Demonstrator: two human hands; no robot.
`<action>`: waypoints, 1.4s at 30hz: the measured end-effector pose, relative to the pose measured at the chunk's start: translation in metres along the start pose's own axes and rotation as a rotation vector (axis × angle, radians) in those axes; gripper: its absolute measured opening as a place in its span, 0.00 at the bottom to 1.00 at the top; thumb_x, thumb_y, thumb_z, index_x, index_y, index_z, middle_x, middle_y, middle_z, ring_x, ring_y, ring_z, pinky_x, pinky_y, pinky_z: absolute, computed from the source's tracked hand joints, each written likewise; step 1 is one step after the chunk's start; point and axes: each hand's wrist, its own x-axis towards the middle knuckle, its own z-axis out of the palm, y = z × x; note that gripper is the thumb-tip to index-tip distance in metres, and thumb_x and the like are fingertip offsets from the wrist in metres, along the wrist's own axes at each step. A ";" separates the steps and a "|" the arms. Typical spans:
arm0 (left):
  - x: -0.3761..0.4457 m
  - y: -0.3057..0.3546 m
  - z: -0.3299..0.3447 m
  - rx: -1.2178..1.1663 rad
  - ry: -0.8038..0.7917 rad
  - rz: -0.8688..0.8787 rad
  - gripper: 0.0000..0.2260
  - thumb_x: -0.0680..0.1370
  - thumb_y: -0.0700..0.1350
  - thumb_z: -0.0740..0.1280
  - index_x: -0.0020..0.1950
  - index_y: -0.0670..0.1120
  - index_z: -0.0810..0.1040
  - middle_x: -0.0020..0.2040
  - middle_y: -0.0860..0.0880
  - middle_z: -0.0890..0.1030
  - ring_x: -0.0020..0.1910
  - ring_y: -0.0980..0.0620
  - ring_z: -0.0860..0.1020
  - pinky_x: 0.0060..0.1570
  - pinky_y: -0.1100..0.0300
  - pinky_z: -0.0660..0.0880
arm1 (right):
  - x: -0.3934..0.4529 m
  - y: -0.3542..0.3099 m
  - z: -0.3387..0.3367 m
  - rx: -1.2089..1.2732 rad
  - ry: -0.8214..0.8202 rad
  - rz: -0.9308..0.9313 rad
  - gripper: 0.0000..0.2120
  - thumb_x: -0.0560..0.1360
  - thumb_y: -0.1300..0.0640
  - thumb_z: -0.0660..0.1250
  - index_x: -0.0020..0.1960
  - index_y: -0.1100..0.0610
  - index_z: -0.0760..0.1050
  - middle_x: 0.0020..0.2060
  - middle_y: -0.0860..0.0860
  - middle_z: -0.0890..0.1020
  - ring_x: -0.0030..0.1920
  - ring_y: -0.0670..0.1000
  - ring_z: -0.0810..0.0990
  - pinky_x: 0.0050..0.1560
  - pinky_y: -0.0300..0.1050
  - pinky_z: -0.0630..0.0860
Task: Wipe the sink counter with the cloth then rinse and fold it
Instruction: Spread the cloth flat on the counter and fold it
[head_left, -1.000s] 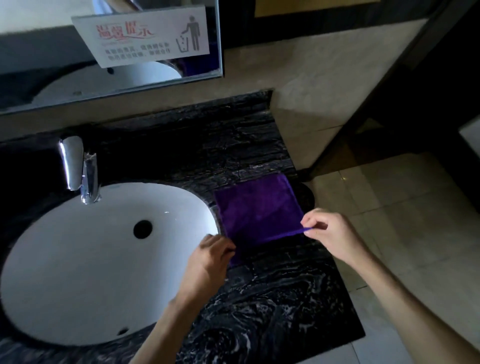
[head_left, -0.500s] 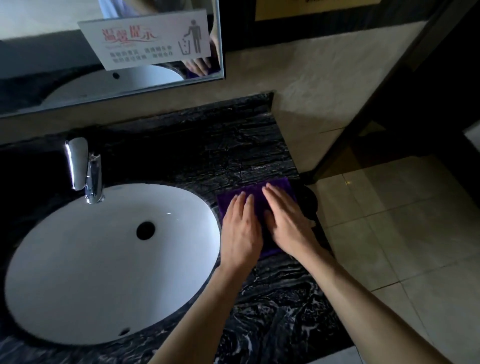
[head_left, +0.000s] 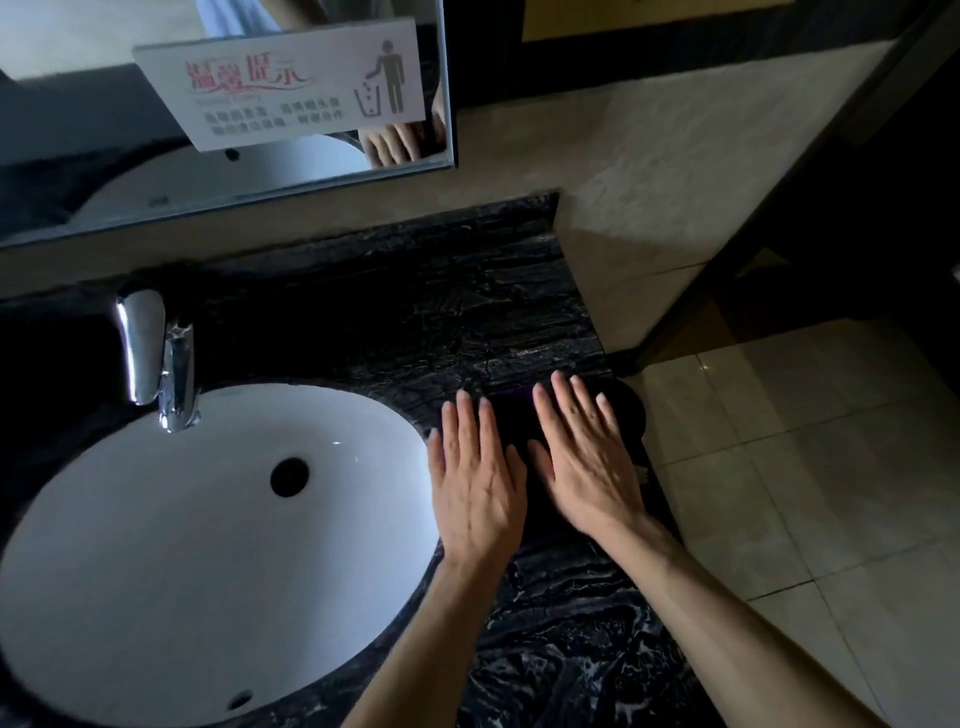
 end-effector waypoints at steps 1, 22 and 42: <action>-0.003 0.005 0.001 -0.035 -0.006 0.008 0.27 0.84 0.53 0.50 0.81 0.43 0.59 0.82 0.40 0.56 0.82 0.42 0.54 0.79 0.44 0.56 | -0.004 -0.001 0.001 -0.009 -0.001 -0.036 0.30 0.83 0.46 0.51 0.82 0.57 0.56 0.81 0.58 0.57 0.81 0.58 0.56 0.80 0.58 0.53; 0.127 -0.030 0.010 0.056 -0.009 -0.060 0.27 0.83 0.53 0.51 0.82 0.48 0.56 0.83 0.46 0.56 0.82 0.46 0.51 0.79 0.49 0.51 | 0.135 -0.004 0.012 -0.049 -0.014 -0.099 0.28 0.84 0.44 0.48 0.82 0.53 0.58 0.81 0.55 0.60 0.81 0.57 0.59 0.79 0.57 0.59; 0.191 -0.051 -0.027 -0.020 -0.047 -0.039 0.29 0.82 0.59 0.48 0.82 0.50 0.56 0.83 0.44 0.55 0.82 0.45 0.52 0.79 0.47 0.55 | 0.198 -0.025 -0.007 0.071 -0.051 -0.011 0.33 0.81 0.41 0.46 0.81 0.56 0.58 0.81 0.56 0.61 0.80 0.60 0.60 0.79 0.63 0.57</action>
